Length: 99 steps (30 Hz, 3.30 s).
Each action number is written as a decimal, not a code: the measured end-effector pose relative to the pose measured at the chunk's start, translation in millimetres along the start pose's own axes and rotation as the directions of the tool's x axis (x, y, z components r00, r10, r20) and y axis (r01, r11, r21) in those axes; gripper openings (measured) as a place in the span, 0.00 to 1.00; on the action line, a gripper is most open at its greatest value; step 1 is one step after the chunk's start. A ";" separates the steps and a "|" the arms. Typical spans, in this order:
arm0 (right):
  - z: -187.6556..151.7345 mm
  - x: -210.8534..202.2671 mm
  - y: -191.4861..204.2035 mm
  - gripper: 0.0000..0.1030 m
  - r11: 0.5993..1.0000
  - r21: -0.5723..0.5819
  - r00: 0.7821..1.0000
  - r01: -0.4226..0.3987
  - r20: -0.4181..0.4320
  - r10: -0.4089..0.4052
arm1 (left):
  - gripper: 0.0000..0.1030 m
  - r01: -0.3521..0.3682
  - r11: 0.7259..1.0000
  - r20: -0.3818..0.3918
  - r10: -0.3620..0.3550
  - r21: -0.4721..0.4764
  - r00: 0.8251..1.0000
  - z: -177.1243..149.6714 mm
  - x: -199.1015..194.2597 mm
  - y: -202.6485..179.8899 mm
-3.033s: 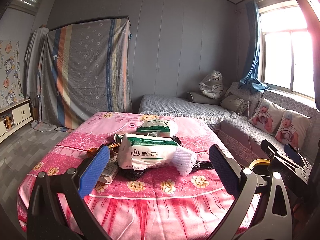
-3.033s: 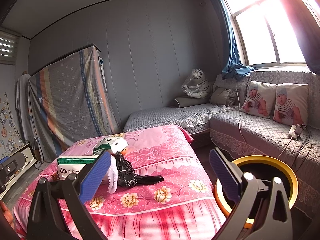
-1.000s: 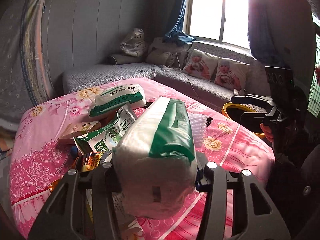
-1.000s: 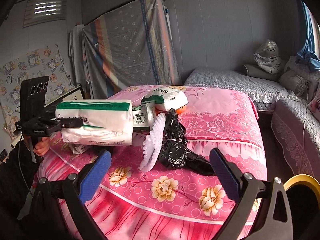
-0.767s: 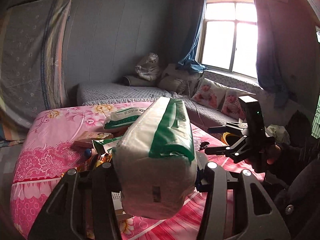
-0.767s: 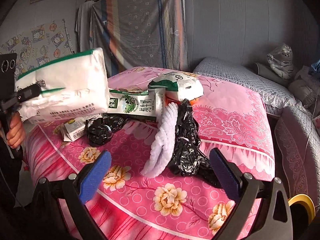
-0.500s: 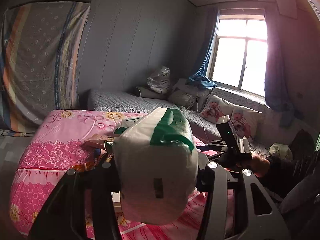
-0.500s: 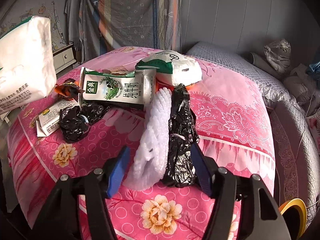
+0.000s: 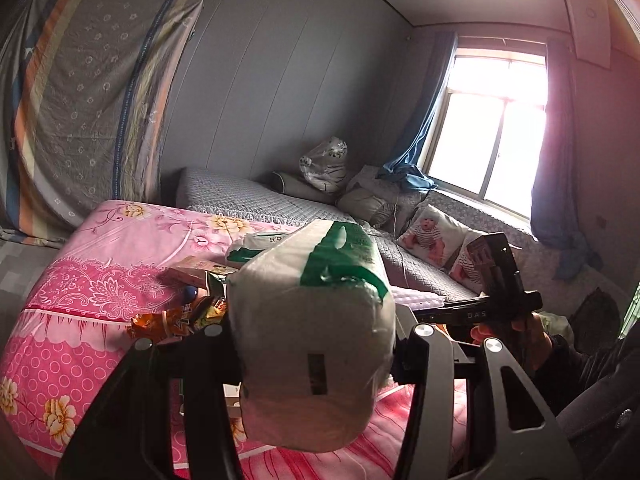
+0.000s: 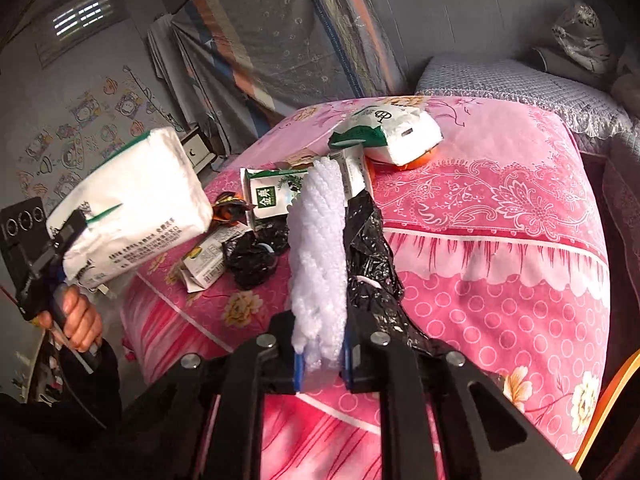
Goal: Collect trash
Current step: 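Carry the white foam net in the right tool over the yellow-rimmed bin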
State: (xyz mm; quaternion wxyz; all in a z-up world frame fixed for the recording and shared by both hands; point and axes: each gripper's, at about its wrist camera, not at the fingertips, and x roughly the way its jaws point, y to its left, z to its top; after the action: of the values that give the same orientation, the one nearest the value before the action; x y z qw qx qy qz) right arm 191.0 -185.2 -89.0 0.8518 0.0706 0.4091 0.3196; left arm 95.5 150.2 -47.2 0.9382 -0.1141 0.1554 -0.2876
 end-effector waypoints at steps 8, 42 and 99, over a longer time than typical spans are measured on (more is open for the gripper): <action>-9.3 -54.9 -6.4 0.12 0.981 0.096 0.985 -0.167 0.054 0.162 | 0.45 0.038 0.999 -0.003 -0.038 0.006 0.999 2.1 7.1 -12.3; -89.9 -24.8 1.2 0.47 0.967 -0.152 0.969 0.205 -0.110 -0.223 | 0.46 0.114 0.993 -0.048 -0.113 0.007 0.992 -2.7 20.2 -29.1; -177.4 -229.2 -200.0 0.12 0.523 0.552 0.610 0.650 0.032 -0.792 | 0.46 0.519 0.847 -0.423 -0.430 0.117 0.798 -3.6 230.3 -224.3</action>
State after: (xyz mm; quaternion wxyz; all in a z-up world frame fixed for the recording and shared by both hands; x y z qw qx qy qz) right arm 51.0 -505.5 -132.2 0.9071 0.1493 0.3422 -0.1943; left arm 162.2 -164.1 -34.5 0.7934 0.0165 0.2666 -0.5470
